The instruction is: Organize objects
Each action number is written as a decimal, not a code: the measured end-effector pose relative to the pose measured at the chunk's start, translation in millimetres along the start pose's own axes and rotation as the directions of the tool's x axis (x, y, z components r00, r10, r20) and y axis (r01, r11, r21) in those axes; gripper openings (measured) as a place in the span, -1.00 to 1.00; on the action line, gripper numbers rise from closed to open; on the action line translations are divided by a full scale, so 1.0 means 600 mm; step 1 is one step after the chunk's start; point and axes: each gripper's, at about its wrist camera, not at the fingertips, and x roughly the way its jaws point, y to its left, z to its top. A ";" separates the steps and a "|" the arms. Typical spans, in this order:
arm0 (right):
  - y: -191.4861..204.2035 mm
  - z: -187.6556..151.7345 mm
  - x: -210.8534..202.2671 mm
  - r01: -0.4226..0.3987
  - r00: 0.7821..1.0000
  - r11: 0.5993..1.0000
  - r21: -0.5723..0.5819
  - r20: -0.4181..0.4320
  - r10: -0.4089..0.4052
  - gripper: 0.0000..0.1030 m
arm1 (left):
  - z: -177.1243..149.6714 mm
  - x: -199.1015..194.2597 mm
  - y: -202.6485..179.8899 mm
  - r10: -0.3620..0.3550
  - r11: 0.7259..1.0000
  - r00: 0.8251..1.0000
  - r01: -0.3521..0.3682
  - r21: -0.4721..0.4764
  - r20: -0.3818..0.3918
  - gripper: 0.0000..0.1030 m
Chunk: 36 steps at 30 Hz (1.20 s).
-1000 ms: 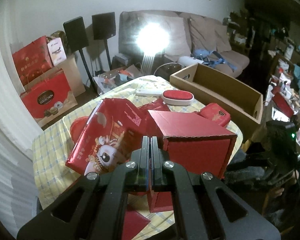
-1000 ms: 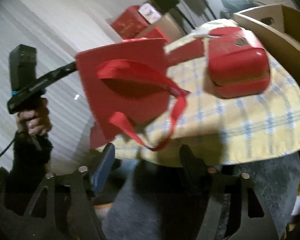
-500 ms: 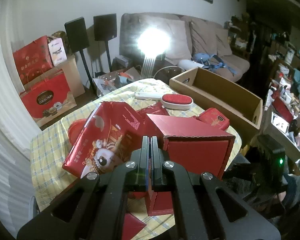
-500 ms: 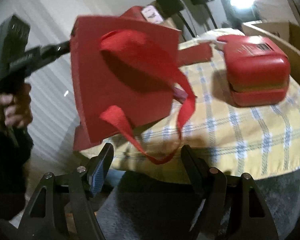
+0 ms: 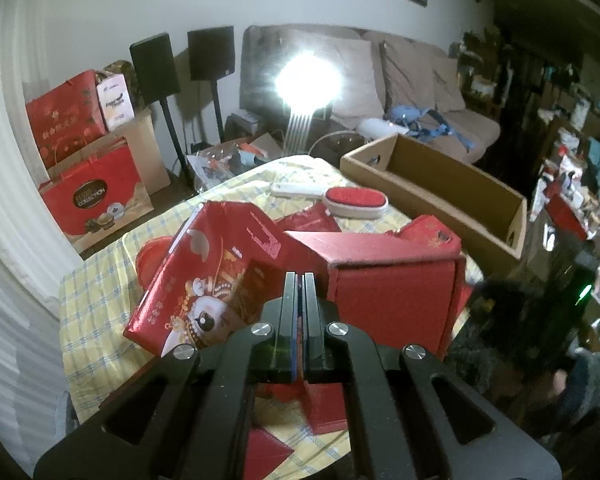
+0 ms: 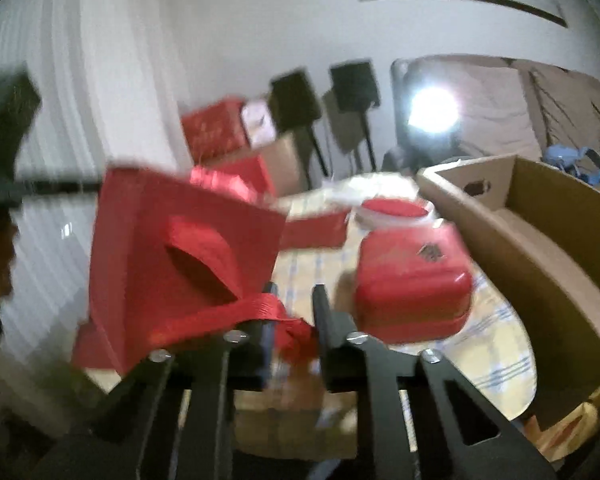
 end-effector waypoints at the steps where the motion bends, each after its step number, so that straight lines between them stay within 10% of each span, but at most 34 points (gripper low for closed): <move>1: -0.004 0.005 -0.010 0.032 0.999 0.999 0.002 0.027 -0.032 -0.83 | -0.001 0.001 -0.002 0.013 1.000 1.000 -0.012 0.008 -0.001 -0.98; 23: -0.070 0.050 -0.053 0.036 0.998 0.992 0.123 0.045 -0.042 -0.90 | -0.020 0.012 0.007 0.041 0.999 0.999 -0.041 -0.018 -0.033 -0.90; 28: -0.070 0.047 -0.051 0.032 0.999 0.992 0.122 0.037 -0.037 -0.89 | -0.030 0.005 0.019 0.040 0.997 0.999 -0.041 -0.061 -0.024 -0.35; 36: -0.078 0.036 -0.043 0.048 0.999 0.990 0.132 0.000 -0.048 -0.88 | -0.086 -0.011 0.009 0.033 0.996 0.999 -0.035 -0.079 -0.033 -0.28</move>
